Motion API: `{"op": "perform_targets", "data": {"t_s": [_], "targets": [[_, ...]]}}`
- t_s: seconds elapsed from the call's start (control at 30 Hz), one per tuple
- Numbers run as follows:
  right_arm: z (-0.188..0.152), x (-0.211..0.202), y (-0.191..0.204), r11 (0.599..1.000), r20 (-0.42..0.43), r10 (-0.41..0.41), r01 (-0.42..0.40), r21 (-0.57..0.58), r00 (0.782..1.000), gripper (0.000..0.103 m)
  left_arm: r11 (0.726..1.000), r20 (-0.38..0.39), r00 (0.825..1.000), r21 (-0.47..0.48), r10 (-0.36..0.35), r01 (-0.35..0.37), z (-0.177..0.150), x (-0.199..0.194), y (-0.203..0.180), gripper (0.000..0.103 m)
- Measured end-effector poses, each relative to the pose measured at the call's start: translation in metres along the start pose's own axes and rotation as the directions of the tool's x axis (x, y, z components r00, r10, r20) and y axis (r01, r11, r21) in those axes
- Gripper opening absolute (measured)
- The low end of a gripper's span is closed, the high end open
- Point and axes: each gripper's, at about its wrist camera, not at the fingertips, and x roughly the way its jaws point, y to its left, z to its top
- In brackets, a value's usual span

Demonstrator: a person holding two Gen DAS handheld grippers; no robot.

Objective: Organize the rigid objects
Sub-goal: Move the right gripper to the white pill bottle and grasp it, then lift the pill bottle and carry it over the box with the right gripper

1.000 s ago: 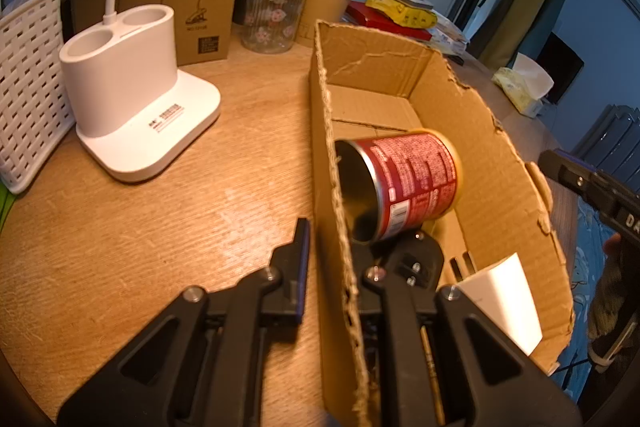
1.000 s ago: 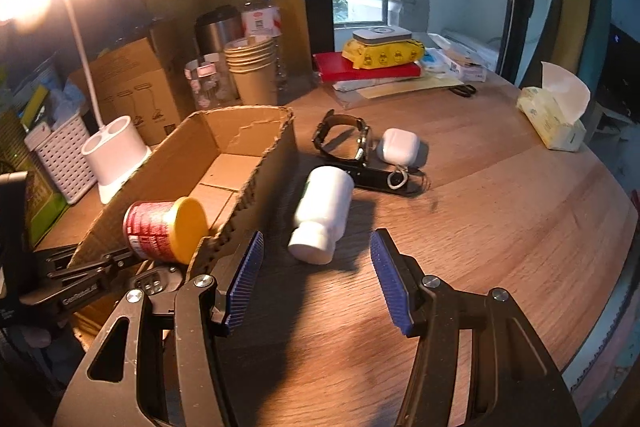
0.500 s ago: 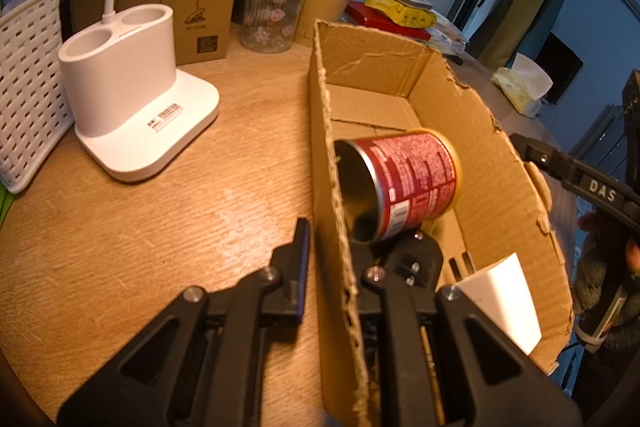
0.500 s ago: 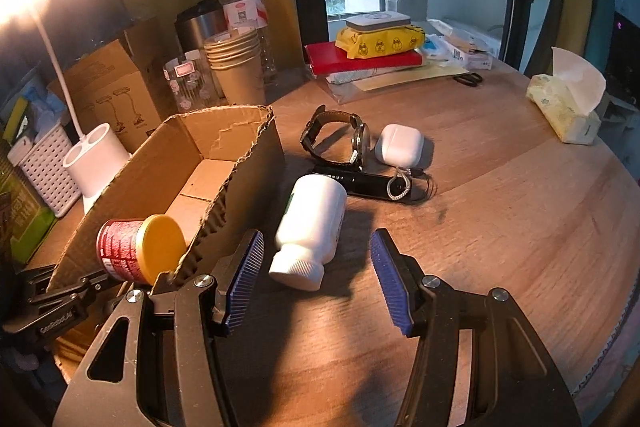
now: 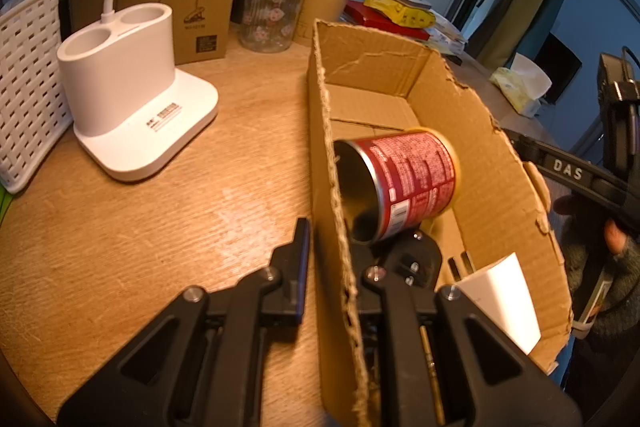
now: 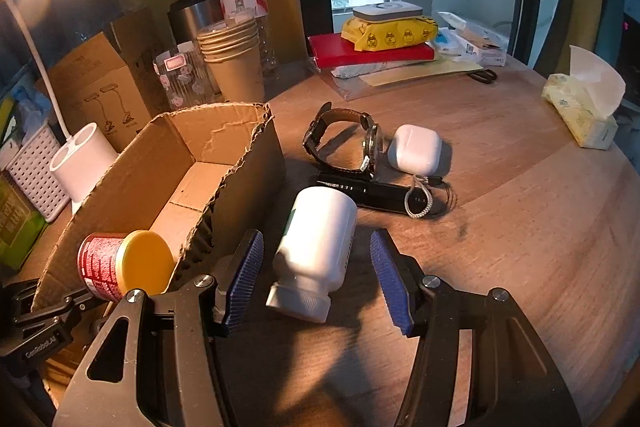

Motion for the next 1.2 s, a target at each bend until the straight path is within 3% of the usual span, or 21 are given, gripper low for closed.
{"op": "perform_targets", "data": {"t_s": [0.43, 0.53, 1.2], "targets": [[-0.003, 0.018, -0.008, 0.999, -0.043, 0.025, -0.024, 0.041, 0.999, 0.058, 1.0, 0.0, 1.0, 0.0, 0.0, 0.0, 0.0, 0.001, -0.001, 0.013], [-0.004, 0.021, -0.005, 0.999, -0.059, 0.023, -0.021, 0.028, 0.998, 0.046, 1.0, 0.0, 1.0, 0.0, 0.0, 0.0, 0.0, 0.001, 0.0, 0.013], [-0.008, -0.011, -0.002, 1.0, -0.011, -0.011, 0.011, 0.009, 1.0, 0.045, 1.0, 0.0, 1.0, 0.0, 0.001, -0.001, 0.0, 0.002, -0.002, 0.013]]}}
